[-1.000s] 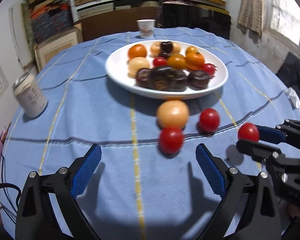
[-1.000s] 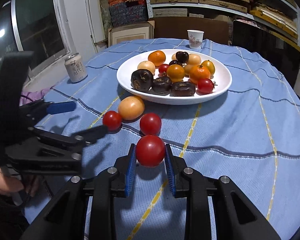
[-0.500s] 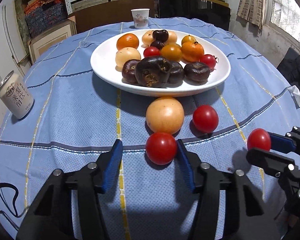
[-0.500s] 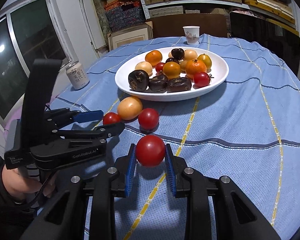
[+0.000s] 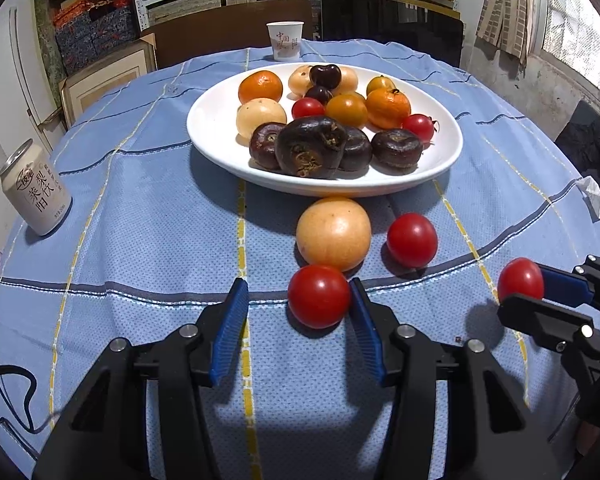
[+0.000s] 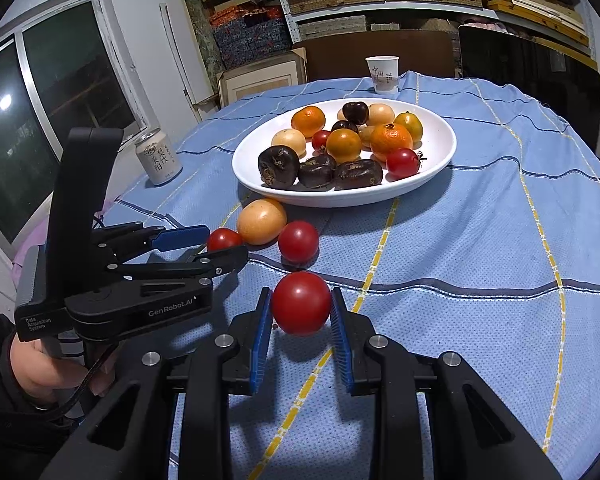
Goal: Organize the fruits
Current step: 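Grasp a red tomato with the right gripper while the left gripper grasps another red tomato, then carry both red tomatoes onto the white plate and release them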
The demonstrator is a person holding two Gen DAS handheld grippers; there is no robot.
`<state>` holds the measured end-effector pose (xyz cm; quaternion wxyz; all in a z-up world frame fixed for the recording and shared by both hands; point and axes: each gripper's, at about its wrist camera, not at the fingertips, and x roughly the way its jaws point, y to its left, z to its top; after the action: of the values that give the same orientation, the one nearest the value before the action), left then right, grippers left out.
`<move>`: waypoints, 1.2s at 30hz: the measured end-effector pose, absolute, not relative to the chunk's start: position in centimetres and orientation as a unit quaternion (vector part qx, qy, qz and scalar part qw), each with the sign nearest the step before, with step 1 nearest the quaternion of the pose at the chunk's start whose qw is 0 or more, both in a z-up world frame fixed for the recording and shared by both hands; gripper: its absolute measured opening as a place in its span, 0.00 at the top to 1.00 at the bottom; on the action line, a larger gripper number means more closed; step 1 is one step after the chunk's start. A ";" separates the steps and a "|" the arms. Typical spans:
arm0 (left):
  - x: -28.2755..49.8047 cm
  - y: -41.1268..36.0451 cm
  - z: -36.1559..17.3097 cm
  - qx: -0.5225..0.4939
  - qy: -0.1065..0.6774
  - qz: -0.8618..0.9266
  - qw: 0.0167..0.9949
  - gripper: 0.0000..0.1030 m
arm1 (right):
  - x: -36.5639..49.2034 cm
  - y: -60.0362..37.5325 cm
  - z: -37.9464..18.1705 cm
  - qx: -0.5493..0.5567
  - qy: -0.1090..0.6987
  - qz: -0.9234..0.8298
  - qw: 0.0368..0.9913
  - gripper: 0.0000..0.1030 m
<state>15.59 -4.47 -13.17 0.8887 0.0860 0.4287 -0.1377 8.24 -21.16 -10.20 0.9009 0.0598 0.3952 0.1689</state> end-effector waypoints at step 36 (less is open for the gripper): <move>14.7 -1.4 -2.0 0.048 0.342 -0.167 0.924 0.51 | 10.9 -26.1 -2.3 0.053 0.321 0.136 0.936 0.72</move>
<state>14.71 -1.42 -2.01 0.9235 0.0481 0.3420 -0.1668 10.87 -26.12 -2.35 0.9358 0.0531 0.3209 0.1356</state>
